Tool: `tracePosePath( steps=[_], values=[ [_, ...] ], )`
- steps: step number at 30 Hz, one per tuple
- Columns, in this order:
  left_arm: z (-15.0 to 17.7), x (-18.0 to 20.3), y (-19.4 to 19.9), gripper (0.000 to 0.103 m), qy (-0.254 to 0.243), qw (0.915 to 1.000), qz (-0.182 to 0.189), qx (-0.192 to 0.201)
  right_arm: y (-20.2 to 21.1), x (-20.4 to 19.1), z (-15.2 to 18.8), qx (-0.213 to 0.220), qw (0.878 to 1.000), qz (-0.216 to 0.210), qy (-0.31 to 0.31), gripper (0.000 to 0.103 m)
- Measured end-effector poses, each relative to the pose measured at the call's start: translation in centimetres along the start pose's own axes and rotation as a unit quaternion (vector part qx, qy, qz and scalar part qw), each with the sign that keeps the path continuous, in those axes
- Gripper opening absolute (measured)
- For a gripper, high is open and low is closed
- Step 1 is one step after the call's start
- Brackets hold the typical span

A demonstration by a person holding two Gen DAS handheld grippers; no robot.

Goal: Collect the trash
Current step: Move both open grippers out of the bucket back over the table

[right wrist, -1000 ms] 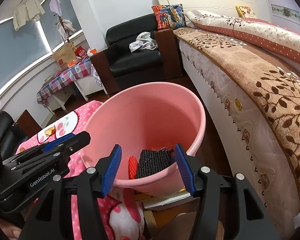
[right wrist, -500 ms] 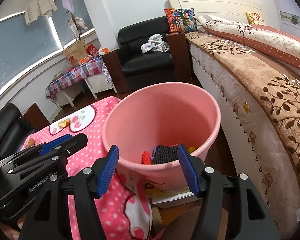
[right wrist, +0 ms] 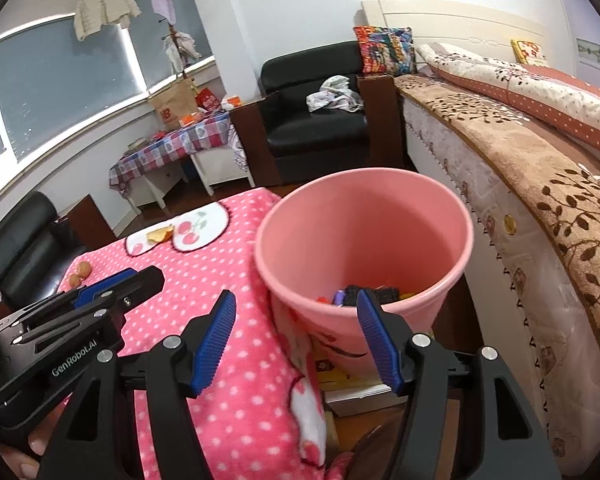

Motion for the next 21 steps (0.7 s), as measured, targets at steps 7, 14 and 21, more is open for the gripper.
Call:
tracePosePath(
  steps=[7, 14, 21],
  values=[
    [1.3, -2.2, 1.7, 0.029, 0.016, 0.9998, -0.014, 0.005, 0.9, -2.4, 1.2, 0.007, 1.0, -0.014, 0.015, 0.062],
    [2.8, -3.3, 2.7, 0.029, 0.024, 0.9995, -0.018, 0.002, 1.9, -3.8, 1.9, 0.017, 0.999, -0.021, 0.018, 0.062],
    [3.3, -3.7, 3.3, 0.029, 0.031, 0.9994, -0.016, 0.003, 2.5, -4.2, 2.4, 0.018, 0.999, -0.023, 0.023, 0.062]
  ],
)
Point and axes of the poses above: each gripper's, at about its wrist camera, not at the fingertips, and y roughly against the way its jaws point, x to its right, z to its underside, the point moved 2 cm from there along -y, roughly the way its jaws point, and after that the axes turned 3 degrees about z, right-handed, at the moved point
